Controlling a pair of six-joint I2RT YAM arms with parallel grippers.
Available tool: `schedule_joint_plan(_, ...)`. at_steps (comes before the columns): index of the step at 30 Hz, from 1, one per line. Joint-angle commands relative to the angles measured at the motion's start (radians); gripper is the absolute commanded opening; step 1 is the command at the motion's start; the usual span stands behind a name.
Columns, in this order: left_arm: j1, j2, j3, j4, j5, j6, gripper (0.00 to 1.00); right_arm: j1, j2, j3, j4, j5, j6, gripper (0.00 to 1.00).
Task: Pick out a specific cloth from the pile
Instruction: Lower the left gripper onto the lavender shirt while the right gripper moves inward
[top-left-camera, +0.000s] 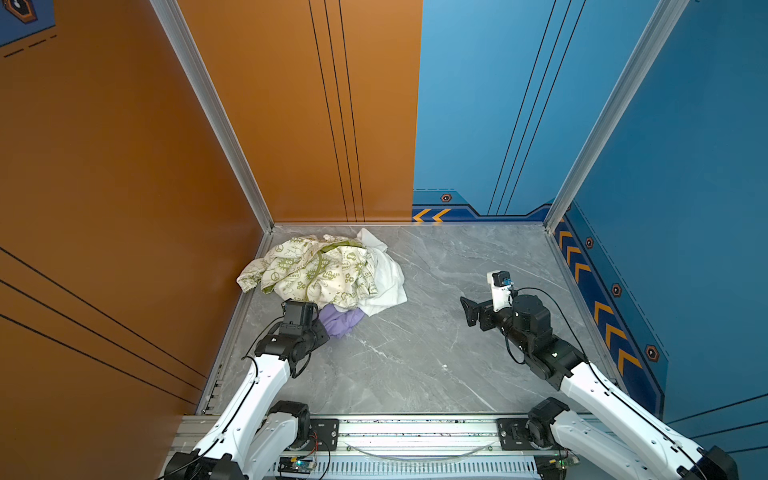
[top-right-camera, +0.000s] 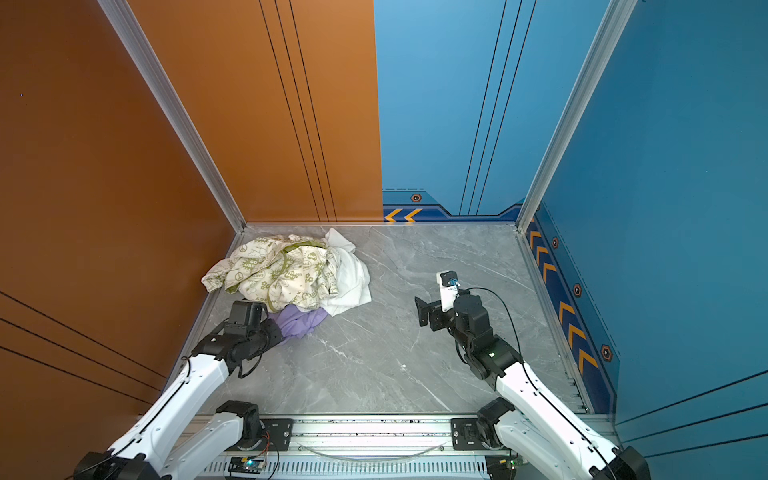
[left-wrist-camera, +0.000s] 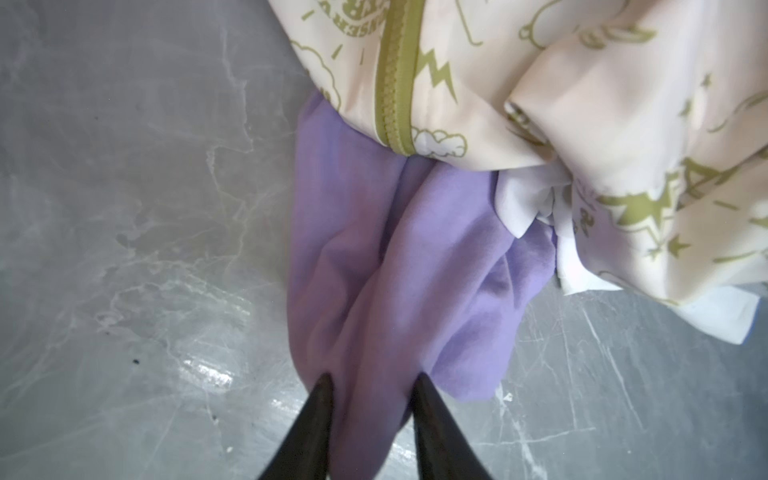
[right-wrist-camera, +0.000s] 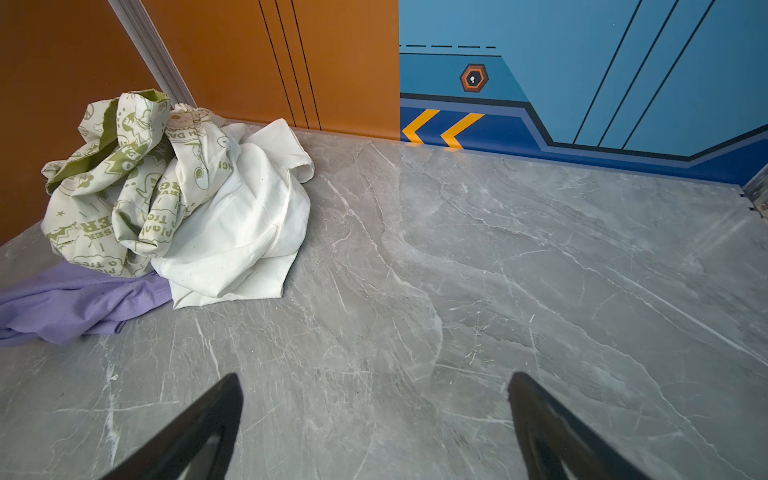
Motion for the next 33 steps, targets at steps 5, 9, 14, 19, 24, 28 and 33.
schedule_joint_plan(5,-0.005,-0.012,-0.007,0.031,0.009,0.016,0.00,0.017,-0.004,0.032,0.025,0.039,0.009,1.00)
schedule_joint_plan(9,-0.005,-0.039,0.023,0.036,0.013,0.026,0.00,0.024,-0.009,0.030,0.015,0.037,0.009,1.00)
schedule_joint_plan(14,-0.005,-0.063,0.089,0.044,0.023,0.039,0.00,0.030,-0.007,0.030,0.012,0.033,0.005,1.00)
schedule_joint_plan(19,-0.007,-0.051,0.180,0.044,0.046,0.053,0.00,0.034,-0.002,0.033,0.015,0.033,0.004,1.00)
schedule_joint_plan(24,-0.007,-0.045,0.283,0.044,0.072,0.076,0.00,0.045,-0.015,0.033,0.013,0.040,-0.007,1.00)
schedule_joint_plan(28,-0.008,-0.040,0.370,0.043,0.082,0.098,0.00,0.048,-0.025,0.033,0.004,0.045,-0.013,1.00)
schedule_joint_plan(33,-0.007,-0.021,0.473,0.044,0.092,0.129,0.00,0.052,-0.031,0.036,-0.002,0.045,-0.018,1.00)
